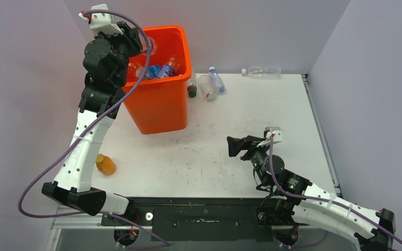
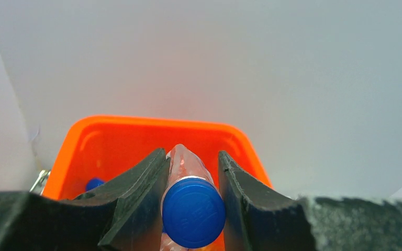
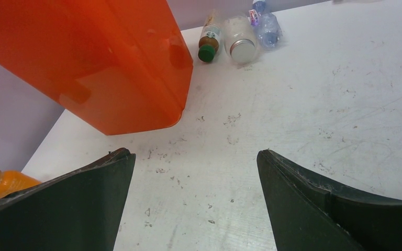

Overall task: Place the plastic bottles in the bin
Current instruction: Place the plastic bottle in the trash bin.

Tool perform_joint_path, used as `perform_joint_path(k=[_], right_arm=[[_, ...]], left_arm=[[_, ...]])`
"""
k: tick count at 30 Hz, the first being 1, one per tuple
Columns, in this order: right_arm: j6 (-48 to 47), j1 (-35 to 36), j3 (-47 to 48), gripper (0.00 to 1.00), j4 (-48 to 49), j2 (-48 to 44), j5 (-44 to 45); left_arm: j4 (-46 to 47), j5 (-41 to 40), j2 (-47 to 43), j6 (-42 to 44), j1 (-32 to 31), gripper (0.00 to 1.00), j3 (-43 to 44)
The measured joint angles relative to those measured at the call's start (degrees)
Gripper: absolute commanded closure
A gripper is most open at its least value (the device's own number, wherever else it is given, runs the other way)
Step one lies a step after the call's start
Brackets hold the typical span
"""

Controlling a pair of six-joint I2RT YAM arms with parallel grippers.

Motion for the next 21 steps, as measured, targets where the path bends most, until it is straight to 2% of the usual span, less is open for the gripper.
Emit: perform_joint_path(k=[7, 8, 9, 11, 16, 21], right_arm=[[0.7, 0.0, 0.0, 0.10, -1.0, -1.4, 0.0], [0.7, 0.0, 0.0, 0.10, -1.3, -1.8, 0.0], [0.8, 0.0, 0.0, 0.10, -1.6, -2.2, 0.0], [0.8, 0.0, 0.0, 0.10, -2.2, -3.1, 0.0], [0.8, 0.0, 0.0, 0.10, -3.6, -5.2, 0.0], [0.9, 0.0, -0.1, 0.10, -3.7, -6.0, 0.1]], left_arm=[[2.3, 0.7, 0.6, -0.6, 0.6, 1.00, 1.0], [2.2, 0.7, 1.4, -0.6, 0.9, 0.90, 0.7], [2.1, 0.8, 2.5, -0.7, 1.2, 0.54, 0.6], [1.3, 1.0, 5.3, -1.1, 1.7, 0.01, 0.6], [-2.0, 1.2, 8.6, -2.9, 1.6, 0.04, -1.1], [-1.0, 0.5, 2.0, -2.3, -2.0, 0.04, -1.6]])
